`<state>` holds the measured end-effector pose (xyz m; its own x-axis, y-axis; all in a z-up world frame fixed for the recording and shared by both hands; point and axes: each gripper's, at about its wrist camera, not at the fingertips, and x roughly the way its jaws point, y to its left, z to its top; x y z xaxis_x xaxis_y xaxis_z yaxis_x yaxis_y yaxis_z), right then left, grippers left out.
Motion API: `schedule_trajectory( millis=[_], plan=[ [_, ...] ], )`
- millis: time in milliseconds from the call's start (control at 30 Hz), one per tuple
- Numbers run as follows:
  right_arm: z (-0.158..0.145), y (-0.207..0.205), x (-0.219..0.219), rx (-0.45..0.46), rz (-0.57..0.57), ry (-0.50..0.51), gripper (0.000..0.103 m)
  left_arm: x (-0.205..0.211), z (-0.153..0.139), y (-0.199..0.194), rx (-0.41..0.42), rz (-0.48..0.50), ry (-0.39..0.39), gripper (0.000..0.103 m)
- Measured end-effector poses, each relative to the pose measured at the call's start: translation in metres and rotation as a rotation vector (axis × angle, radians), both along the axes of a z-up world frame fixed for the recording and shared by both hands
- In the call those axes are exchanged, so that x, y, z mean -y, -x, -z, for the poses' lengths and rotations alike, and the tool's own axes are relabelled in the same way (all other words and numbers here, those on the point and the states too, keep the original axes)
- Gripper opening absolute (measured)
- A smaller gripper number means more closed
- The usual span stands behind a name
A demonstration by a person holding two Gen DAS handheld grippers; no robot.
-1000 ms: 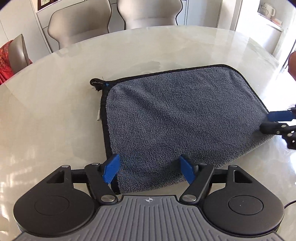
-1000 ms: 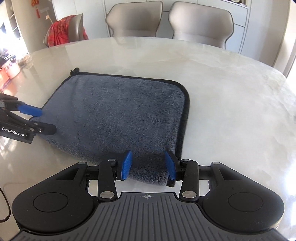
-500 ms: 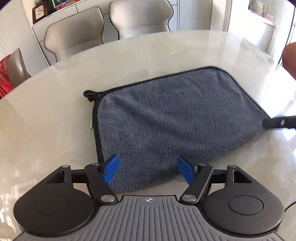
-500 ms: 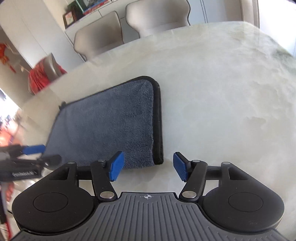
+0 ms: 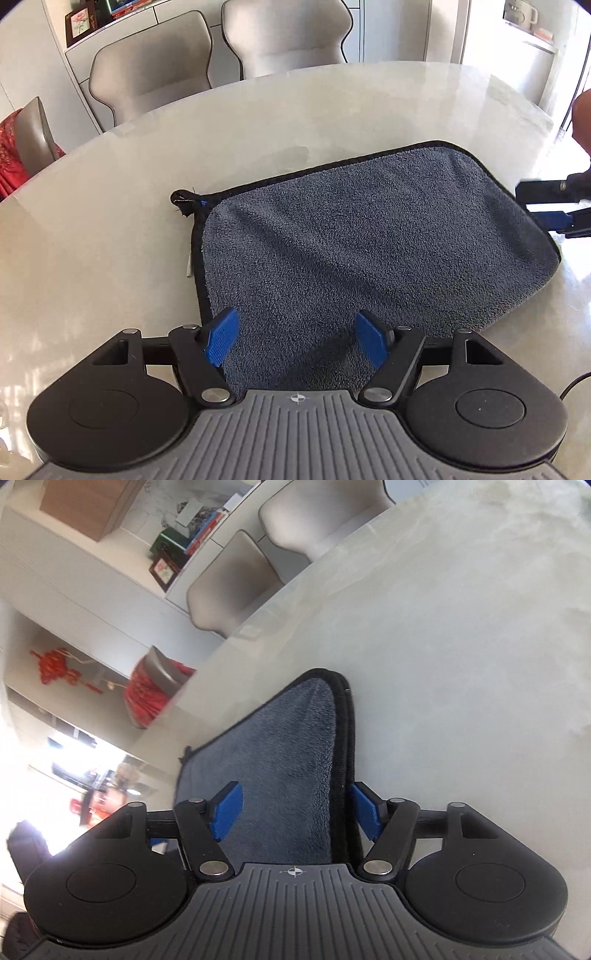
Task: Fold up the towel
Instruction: 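Grasp the folded towel's corner with the right gripper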
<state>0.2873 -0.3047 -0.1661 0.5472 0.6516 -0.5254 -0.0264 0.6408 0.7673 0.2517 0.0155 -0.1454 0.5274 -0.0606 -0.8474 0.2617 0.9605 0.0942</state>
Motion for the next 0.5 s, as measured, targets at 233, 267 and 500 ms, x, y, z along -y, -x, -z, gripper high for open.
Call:
schedule_trajectory(
  millis=[233,267,500],
  plan=[
    [0.013,-0.011,0.005,0.005,-0.008,-0.196,0.082,-0.002,0.003,-0.001,-0.013,0.007,0.003,0.074],
    [0.014,-0.013,0.005,0.008,-0.015,-0.213,0.082,-0.002,0.003,-0.001,-0.014,0.007,0.004,0.074],
    [0.022,-0.038,0.011,0.027,-0.012,-0.319,0.083,0.000,0.003,0.000,-0.011,0.014,-0.006,0.074]
  ],
)
